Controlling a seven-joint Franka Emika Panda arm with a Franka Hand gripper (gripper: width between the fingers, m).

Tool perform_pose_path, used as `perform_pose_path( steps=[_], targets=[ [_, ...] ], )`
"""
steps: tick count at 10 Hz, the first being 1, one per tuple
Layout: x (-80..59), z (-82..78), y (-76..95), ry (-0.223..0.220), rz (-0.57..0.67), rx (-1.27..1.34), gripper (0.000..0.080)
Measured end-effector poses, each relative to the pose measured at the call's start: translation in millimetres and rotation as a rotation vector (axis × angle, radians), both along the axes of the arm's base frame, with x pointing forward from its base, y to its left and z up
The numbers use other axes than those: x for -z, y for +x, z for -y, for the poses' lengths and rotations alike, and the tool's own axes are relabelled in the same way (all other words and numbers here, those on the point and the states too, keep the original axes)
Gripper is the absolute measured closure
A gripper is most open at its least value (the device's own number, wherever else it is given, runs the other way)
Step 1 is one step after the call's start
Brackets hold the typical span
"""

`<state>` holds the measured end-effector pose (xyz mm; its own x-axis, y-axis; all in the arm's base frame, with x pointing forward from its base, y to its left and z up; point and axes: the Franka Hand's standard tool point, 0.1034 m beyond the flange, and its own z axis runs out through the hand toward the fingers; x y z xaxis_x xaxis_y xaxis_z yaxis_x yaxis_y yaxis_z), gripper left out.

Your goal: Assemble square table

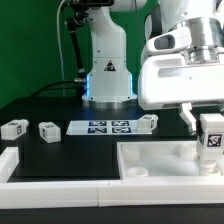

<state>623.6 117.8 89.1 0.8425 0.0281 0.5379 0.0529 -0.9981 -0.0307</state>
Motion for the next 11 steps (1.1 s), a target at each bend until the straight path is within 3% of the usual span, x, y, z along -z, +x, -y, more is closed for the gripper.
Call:
perform_pose_path(
  steps=[6, 10, 11],
  targets=[
    [12.2, -2.2, -11.7, 0.004, -0.022, 0.015, 0.0509],
    [17.1, -2.7, -9.9, 0.007, 0.028, 0.047, 0.0509],
    [17.5, -2.6, -10.1, 0.006, 0.027, 0.046, 0.0417]
  ],
)
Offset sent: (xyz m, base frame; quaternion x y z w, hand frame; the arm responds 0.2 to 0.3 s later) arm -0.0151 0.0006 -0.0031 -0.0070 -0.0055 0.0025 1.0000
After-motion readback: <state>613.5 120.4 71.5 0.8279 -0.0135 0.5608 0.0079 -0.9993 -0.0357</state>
